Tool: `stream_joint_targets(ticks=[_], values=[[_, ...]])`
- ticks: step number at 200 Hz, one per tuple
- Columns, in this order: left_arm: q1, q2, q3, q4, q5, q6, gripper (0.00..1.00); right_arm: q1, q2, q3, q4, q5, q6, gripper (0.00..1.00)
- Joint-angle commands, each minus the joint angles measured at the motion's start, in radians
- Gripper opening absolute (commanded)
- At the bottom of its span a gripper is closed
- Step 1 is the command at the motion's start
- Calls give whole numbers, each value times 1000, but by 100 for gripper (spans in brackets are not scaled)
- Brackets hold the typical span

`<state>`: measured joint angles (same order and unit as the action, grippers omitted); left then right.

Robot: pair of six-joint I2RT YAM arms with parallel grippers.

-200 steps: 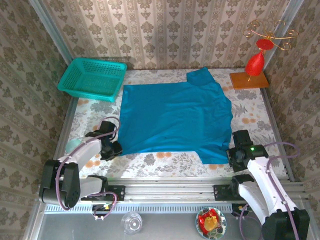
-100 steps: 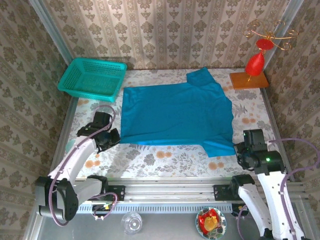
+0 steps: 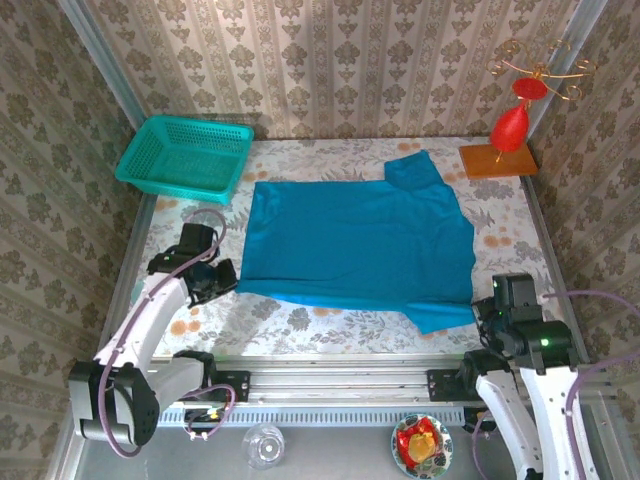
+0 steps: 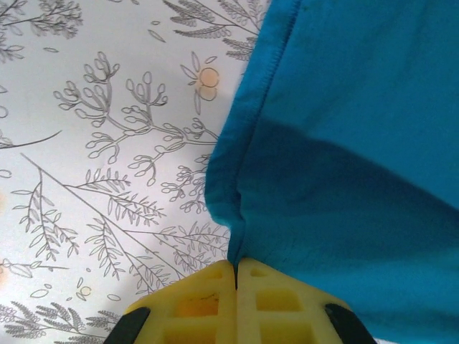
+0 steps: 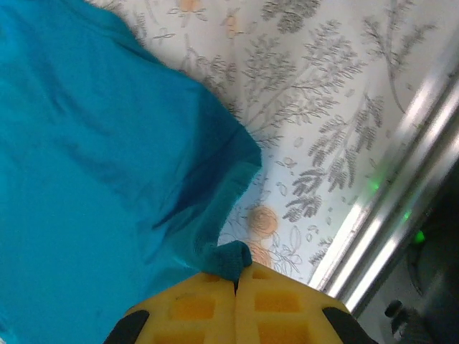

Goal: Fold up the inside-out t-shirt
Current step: Fold the T-shirt at the center of the table.

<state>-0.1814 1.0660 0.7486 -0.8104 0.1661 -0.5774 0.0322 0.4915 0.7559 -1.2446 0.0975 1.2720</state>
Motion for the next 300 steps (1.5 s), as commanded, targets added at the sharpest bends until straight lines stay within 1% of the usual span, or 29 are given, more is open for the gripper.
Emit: stream_joint_targets(ticks=[1,35,55,100,121,128,181,206,223,239,259,274,280,284,288,291,300], values=[[8,56,66,50,24,56,0,-3,136,2,222,-20,-140,0],[8,180,139,112,14,90,0,-4,368,61,445,-44,-301,0],[11,260,186,134,-8,118,0,-12,469,95,526,-18,-363,0],[18,422,286,158,-32,174,0,-65,666,165,677,-75,-486,0],[22,491,335,163,-38,193,0,-77,748,201,702,-100,-525,0],[22,515,351,165,-41,199,0,-80,775,213,735,-109,-538,0],[32,658,440,174,-57,238,0,-92,937,301,739,-129,-604,0],[36,700,460,200,-27,255,0,-95,978,322,737,-129,-621,0],[36,711,472,213,-12,255,5,-96,1002,333,737,-133,-626,0],[36,705,480,222,9,255,16,-97,1014,338,737,-134,-629,0],[33,669,479,232,45,258,25,-97,1020,336,741,-138,-628,0],[26,627,464,225,46,254,28,-97,1020,332,744,-139,-628,0],[21,612,453,218,48,251,26,-97,1021,332,746,-142,-628,0],[17,602,445,214,54,250,21,-97,1021,332,747,-143,-628,0],[12,594,436,210,63,250,12,-97,1023,334,749,-144,-627,0],[6,586,427,209,74,247,8,-97,1024,333,750,-147,-628,0],[-9,569,394,206,100,241,4,-97,1029,333,761,-160,-632,0]])
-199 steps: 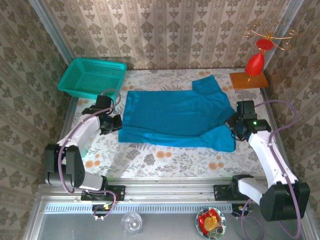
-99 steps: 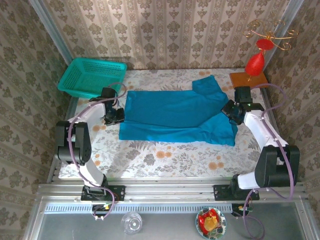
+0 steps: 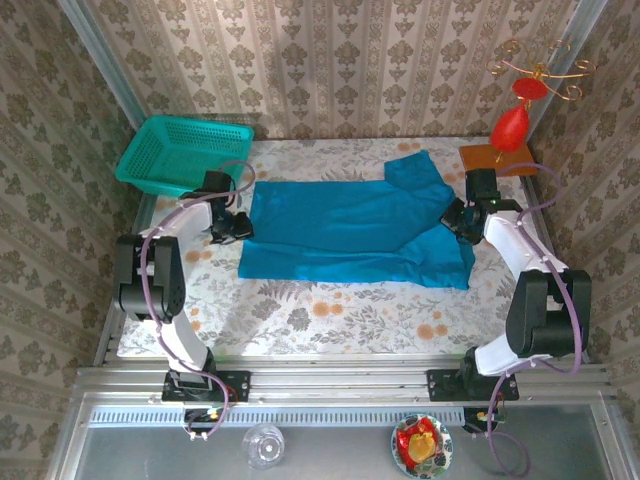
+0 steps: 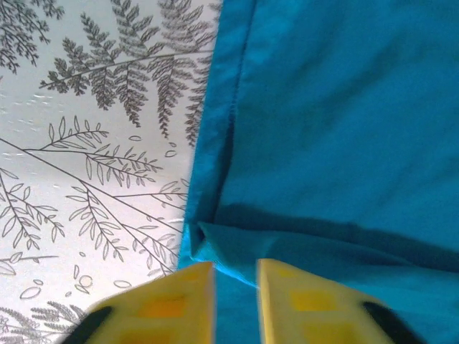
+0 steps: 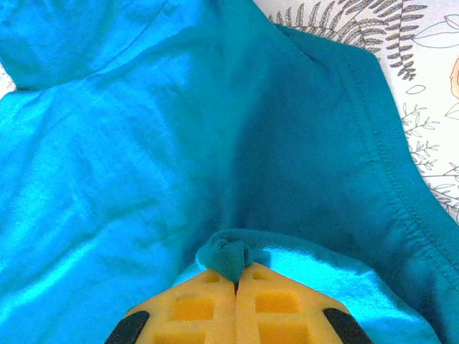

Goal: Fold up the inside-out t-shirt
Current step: Fold the T-shirt at the center of the table, then smooth out the T-shirt at the center of the table.

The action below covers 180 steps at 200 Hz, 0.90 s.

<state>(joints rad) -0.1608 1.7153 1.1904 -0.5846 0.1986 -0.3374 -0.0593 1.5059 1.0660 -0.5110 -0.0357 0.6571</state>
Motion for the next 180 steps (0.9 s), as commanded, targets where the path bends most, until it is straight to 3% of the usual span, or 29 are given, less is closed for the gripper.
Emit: stream_joint_targets(ticks=[1,49,93,142,159,180], values=[[-32,-83,-52,-20,70,0,4,-5,14,24,29,-28,-17,0],[-110,-112,-237,26,91,-48,1,-5,134,114,62,-115,-36,1],[-111,-83,-265,33,73,-41,1,-5,193,225,-71,-138,-91,35],[-111,-63,-238,19,79,-22,0,-34,28,69,-203,-47,-200,51],[-111,-34,-233,15,78,-15,0,-79,-8,-35,-177,-95,-220,60],[-105,3,-236,8,73,-12,0,-141,-2,-103,-143,-201,-231,65]])
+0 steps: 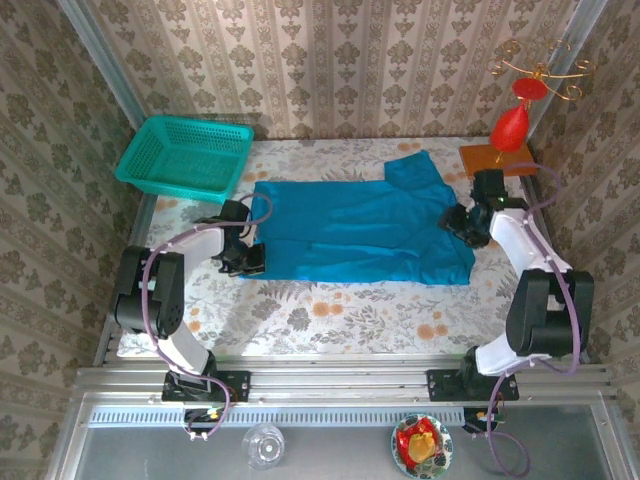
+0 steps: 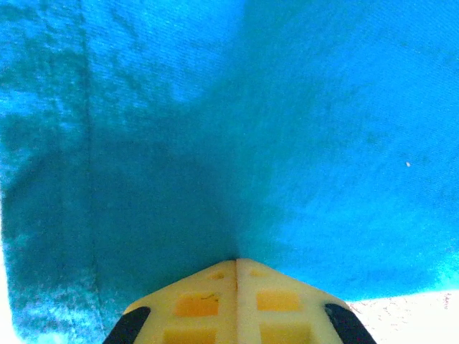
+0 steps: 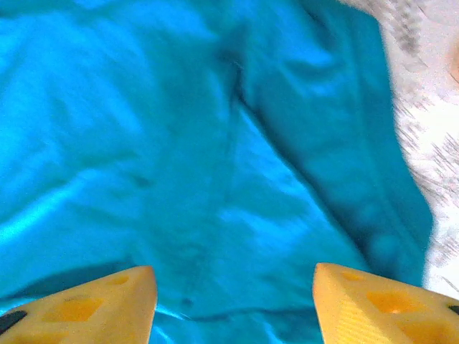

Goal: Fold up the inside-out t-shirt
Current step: Smooth out the T-shirt at the center of the table.

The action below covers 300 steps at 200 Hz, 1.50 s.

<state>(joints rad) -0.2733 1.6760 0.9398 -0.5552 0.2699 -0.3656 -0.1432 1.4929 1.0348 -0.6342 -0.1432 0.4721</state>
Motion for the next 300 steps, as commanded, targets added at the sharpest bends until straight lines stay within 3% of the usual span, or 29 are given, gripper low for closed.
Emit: stream_joint_targets(ticks=[1,44,72,92,137,154,217,259,284,300], values=[[7,43,15,-22,2,16,0,-59,12,-75,-17,-98,-47,65],[22,50,-11,-20,-5,12,0,-127,91,-137,69,-220,-46,81],[25,48,-19,-23,-5,7,0,-168,119,-171,93,-276,-22,84],[29,45,-24,-30,-14,3,0,-201,116,-186,110,-224,11,85],[58,39,-56,-34,-18,-6,0,-267,120,-164,17,23,125,86],[65,39,-70,-28,-13,-5,0,-275,111,-159,12,23,122,85],[61,-27,-49,-35,35,-20,0,-190,-95,-167,-69,-35,-38,70],[62,2,-33,-38,35,-15,0,-141,-7,-133,-103,44,-94,50],[62,9,-36,-41,29,-9,0,-137,44,-124,-88,50,-89,45],[62,6,-39,-47,17,-6,0,-137,61,-122,-80,46,-90,32]])
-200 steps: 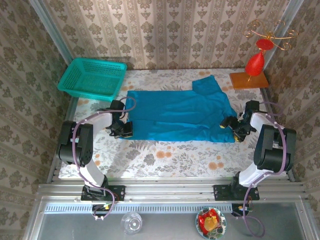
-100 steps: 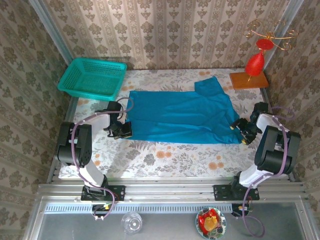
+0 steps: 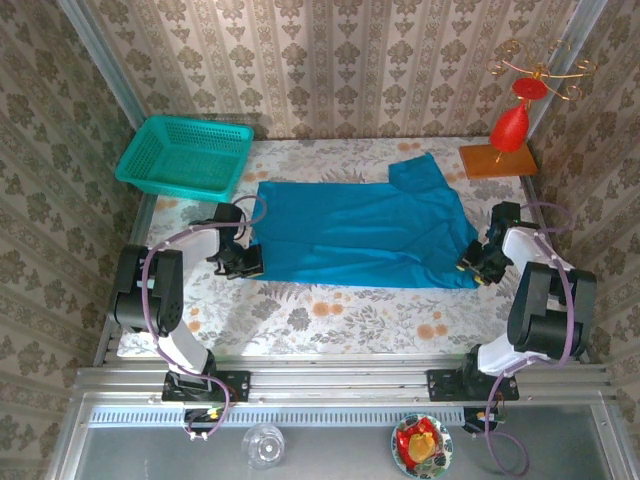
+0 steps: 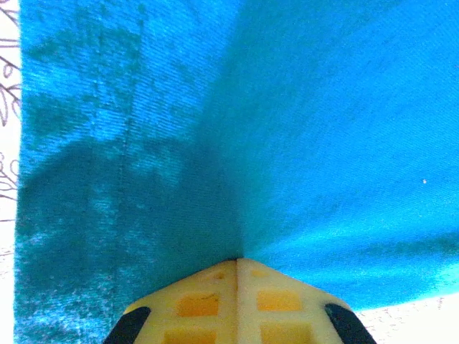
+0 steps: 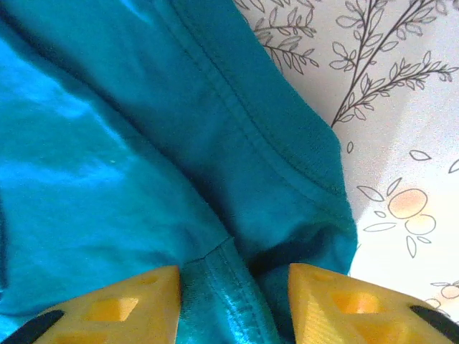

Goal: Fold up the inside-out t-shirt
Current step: Smooth out the T-shirt at the center of the table.

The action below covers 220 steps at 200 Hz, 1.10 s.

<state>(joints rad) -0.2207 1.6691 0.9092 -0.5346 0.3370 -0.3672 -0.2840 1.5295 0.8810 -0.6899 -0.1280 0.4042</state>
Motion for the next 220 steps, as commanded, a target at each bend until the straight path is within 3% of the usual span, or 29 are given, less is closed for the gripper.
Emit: stream_joint_targets(ticks=[1,48,114,134,144,189,220], values=[[9,12,-8,-67,-50,-4,0,4,24,32,-23,30,-21,31],[10,9,-9,-71,-57,-8,0,4,0,44,-17,56,-8,0],[12,21,-6,-94,-91,-5,0,-11,41,79,-11,151,8,0],[10,15,-6,-94,-84,-7,0,-8,15,68,-14,145,23,25],[11,9,-5,-97,-84,-7,0,-9,-20,57,-20,143,27,30],[10,6,0,-102,-84,-7,0,-8,-189,-51,-53,151,34,31],[11,11,-3,-99,-75,-6,0,-13,-177,-80,-11,73,42,28]])
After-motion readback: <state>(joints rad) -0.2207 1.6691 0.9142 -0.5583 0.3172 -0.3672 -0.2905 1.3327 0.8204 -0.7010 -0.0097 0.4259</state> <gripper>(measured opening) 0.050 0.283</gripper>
